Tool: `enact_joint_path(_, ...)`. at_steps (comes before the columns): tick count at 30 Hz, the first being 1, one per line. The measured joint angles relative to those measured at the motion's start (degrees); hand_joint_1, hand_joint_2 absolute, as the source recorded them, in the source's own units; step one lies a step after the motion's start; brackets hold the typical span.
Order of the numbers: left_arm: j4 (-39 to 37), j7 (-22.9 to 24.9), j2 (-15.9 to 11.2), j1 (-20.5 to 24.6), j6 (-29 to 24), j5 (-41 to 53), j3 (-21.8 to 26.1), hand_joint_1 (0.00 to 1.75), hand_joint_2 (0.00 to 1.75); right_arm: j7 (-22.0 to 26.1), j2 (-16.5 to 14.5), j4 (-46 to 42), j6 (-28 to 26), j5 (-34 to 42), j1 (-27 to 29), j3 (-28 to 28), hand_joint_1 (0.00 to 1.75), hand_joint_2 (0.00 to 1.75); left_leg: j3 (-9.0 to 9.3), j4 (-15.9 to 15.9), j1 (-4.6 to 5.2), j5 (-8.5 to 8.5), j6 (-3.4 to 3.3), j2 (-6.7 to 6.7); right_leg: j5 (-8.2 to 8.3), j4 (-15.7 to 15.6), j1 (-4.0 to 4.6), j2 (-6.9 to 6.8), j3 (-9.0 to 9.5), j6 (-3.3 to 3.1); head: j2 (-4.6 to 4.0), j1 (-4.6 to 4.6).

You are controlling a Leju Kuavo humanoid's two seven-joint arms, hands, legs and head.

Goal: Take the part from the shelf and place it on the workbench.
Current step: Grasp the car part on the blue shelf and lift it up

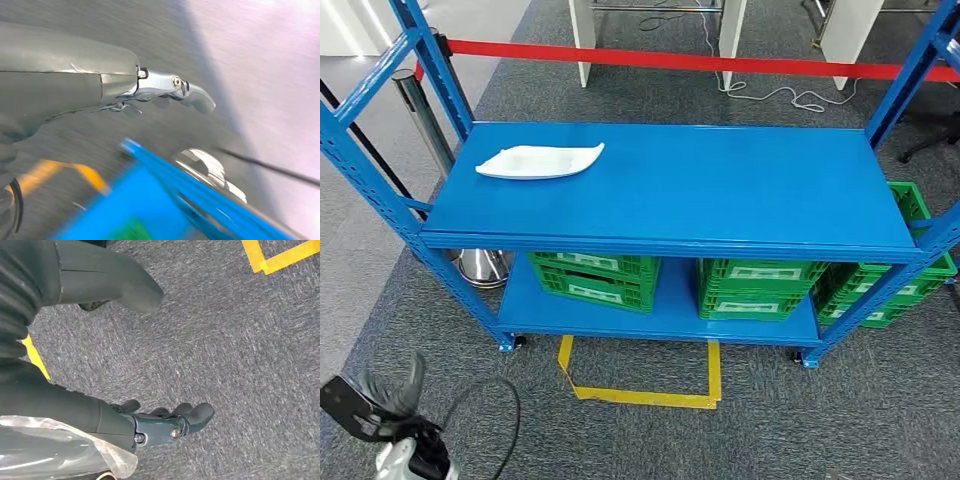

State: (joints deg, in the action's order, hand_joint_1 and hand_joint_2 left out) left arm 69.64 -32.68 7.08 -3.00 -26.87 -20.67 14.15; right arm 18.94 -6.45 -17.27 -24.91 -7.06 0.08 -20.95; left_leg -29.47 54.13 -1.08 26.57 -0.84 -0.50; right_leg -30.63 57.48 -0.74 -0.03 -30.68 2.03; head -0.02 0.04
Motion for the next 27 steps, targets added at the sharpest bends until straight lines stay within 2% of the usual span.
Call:
enact_joint_path(1,1.65,-0.23,0.09,-0.23,0.03,0.87,-0.43,0.00,1.75,-0.20,-0.11,-0.21,-0.18,-0.09,0.08,-0.08,0.00,1.75,0.00,-0.06,-0.06,-0.03,-0.07,0.00,-0.99,1.85,-0.03,0.02,-0.89,0.09,0.01,0.07)
enact_joint_path(2,3.32,-0.41,0.16,-0.54,0.09,1.54,-0.92,0.00,1.75,-0.45,-0.19,-0.41,-0.33,-0.15,0.20,-0.20,0.00,1.31,0.00,-0.08,-0.09,-0.03,-0.10,0.00,-2.02,4.11,-0.12,0.03,-2.01,0.22,0.01,0.10)
enact_joint_path(4,9.82,-0.95,0.37,-1.74,0.44,3.78,-3.01,0.00,1.75,-1.65,-0.63,-1.29,-0.76,-0.38,0.80,-0.75,0.00,0.44,0.00,-0.11,-0.23,0.03,-0.13,0.01,-5.03,11.77,-0.48,0.04,-5.97,0.77,0.02,0.20)
enact_joint_path(5,12.84,-1.06,0.40,-2.35,0.69,4.44,-4.31,0.00,1.75,-2.41,-0.86,-1.76,-0.84,-0.50,1.20,-1.10,0.00,0.00,0.02,-0.01,-0.33,0.15,0.01,0.06,-5.29,14.03,-0.73,0.02,-7.30,1.08,0.02,0.18)
enact_joint_path(6,15.49,-1.13,0.38,-2.82,0.91,5.11,-5.65,0.00,1.75,-3.26,-1.09,-2.25,-0.79,-0.70,1.58,-1.45,0.00,0.00,0.04,0.18,-0.54,0.33,0.29,0.15,-4.32,13.99,-0.99,-0.01,-7.55,1.42,0.01,0.18)
enact_joint_path(7,17.80,-1.29,0.26,-3.16,1.07,5.93,-7.13,0.00,1.75,-4.07,-1.27,-2.73,-0.61,-1.00,1.88,-1.80,0.00,0.00,0.06,0.56,-0.85,0.64,0.71,0.25,-2.33,11.66,-1.29,-0.05,-6.68,1.79,0.01,0.20)
enact_joint_path(8,19.71,-1.58,0.03,-3.37,1.17,6.95,-8.57,0.00,1.75,-4.76,-1.40,-3.15,-0.29,-1.36,2.05,-2.08,0.00,0.00,0.06,1.17,-1.25,1.10,1.28,0.33,-0.23,8.00,-1.60,-0.10,-5.10,2.30,0.01,0.20)
enact_joint_path(9,21.26,-1.95,-0.34,-3.44,1.23,8.05,-9.92,0.00,1.75,-5.26,-1.64,-3.45,0.15,-1.75,2.11,-2.27,0.00,0.00,-0.08,1.86,-1.42,1.63,1.97,0.38,1.04,4.77,-1.72,-0.07,-3.61,2.76,0.01,0.37)
enact_joint_path(10,22.55,-2.33,-0.82,-3.46,1.33,9.10,-11.19,0.00,1.75,-5.52,-1.89,-3.71,0.64,-2.15,2.10,-2.40,0.00,0.00,-0.28,2.64,-1.51,2.14,2.60,0.38,1.62,2.55,-1.79,0.02,-2.50,2.70,0.01,0.61)
enact_joint_path(11,23.62,-2.68,-1.33,-3.42,1.52,10.03,-12.38,0.00,1.75,-5.64,-2.10,-3.93,1.17,-2.62,2.13,-2.46,0.00,0.00,-0.50,3.20,-1.46,2.48,3.12,0.38,1.40,1.77,-1.77,0.15,-2.07,2.32,0.02,0.62)
enact_joint_path(12,24.49,-2.95,-1.90,-3.37,1.80,10.84,-13.52,0.00,1.75,-5.68,-2.28,-4.08,1.73,-3.14,2.21,-2.50,0.00,0.00,-0.69,3.48,-1.32,2.61,3.48,0.38,0.95,2.06,-1.62,0.30,-2.15,1.68,0.02,0.53)
enact_joint_path(14,25.81,-3.30,-3.29,-3.12,2.48,12.15,-15.88,0.00,1.75,-5.69,-2.28,-4.31,2.86,-4.20,2.47,-2.57,0.00,0.00,-0.81,3.74,-1.49,2.78,3.86,0.38,0.85,2.51,-1.52,0.40,-2.40,0.29,0.02,-0.03)
enact_joint_path(16,26.66,-3.40,-4.58,-2.65,2.91,12.83,-17.75,0.00,1.75,-5.68,-2.27,-4.39,3.59,-4.80,2.54,-2.58,0.00,0.00,-1.90,6.31,-1.58,4.51,3.94,0.37,0.86,2.63,-1.35,0.40,-2.40,-0.52,0.02,-0.40)
enact_joint_path(17,26.96,-3.41,-4.98,-2.43,3.00,12.97,-18.33,0.00,1.75,-5.67,-2.27,-4.42,3.74,-4.90,2.51,-2.59,0.00,0.00,-3.30,9.41,-1.47,6.15,3.86,0.36,0.84,2.62,-1.22,0.39,-2.36,-0.83,0.02,-0.63)
enact_joint_path(19,27.25,-3.43,-5.49,-2.31,3.08,13.06,-19.06,0.00,1.75,-5.67,-2.27,-4.45,3.88,-4.95,2.46,-2.59,0.00,0.00,-7.19,17.33,-1.03,9.19,3.38,0.36,0.72,2.62,-0.78,0.42,-2.26,-1.22,0.02,-0.90)
enact_joint_path(20,27.30,-3.43,-5.71,-2.34,3.09,13.08,-19.35,0.00,1.75,-5.67,-2.27,-4.46,3.92,-4.96,2.49,-2.59,0.00,0.00,-8.68,20.00,-0.75,9.66,3.00,0.36,0.61,2.62,-0.48,0.46,-2.16,-1.44,0.02,-0.97)
enact_joint_path(21,27.32,-3.43,-5.92,-2.37,3.09,13.08,-19.60,0.00,1.75,-5.67,-2.27,-4.47,3.94,-4.96,2.54,-2.59,0.00,0.00,-9.33,20.71,-0.41,9.03,2.47,0.37,0.50,2.62,-0.16,0.51,-1.99,-1.64,0.02,-1.02)
enact_joint_path(22,27.37,-3.43,-6.07,-2.38,3.10,13.08,-19.78,0.00,1.75,-5.67,-2.27,-4.48,3.95,-4.97,2.57,-2.60,0.00,0.00,-9.05,19.30,0.01,7.39,1.79,0.38,0.37,2.62,0.17,0.59,-1.76,-1.83,0.01,-1.05)
enact_joint_path(24,27.63,-3.46,-6.34,-2.32,3.11,13.26,-20.00,0.00,1.75,-5.65,-2.35,-4.54,3.98,-5.04,2.54,-2.61,0.00,0.00,-6.73,12.89,1.02,3.13,-0.22,0.44,0.11,2.56,0.70,0.69,-1.37,-2.18,0.01,-1.02)
enact_joint_path(25,27.78,-3.50,-6.47,-2.31,3.18,13.58,-20.13,0.00,1.75,-5.59,-2.39,-4.57,4.03,-5.16,2.45,-2.62,0.00,0.00,-5.65,9.99,1.45,1.68,-1.13,0.47,0.02,2.52,0.86,0.76,-1.27,-2.25,0.01,-0.87)
enact_joint_path(26,27.94,-3.54,-6.67,-2.21,3.33,14.14,-20.37,0.00,1.31,-5.51,-2.43,-4.60,4.09,-5.35,2.36,-2.62,0.00,0.00,-4.94,7.99,1.83,1.03,-1.84,0.48,0.00,2.47,0.87,0.75,-1.34,-2.19,0.01,-0.78)
enact_joint_path(27,28.04,-3.58,-6.94,-2.00,3.50,14.91,-20.71,0.00,0.87,-5.38,-2.45,-4.61,4.18,-5.59,2.28,-2.62,0.00,0.00,-4.68,7.11,2.06,1.15,-2.24,0.48,0.05,2.38,0.78,0.70,-1.52,-2.04,0.02,-0.73)
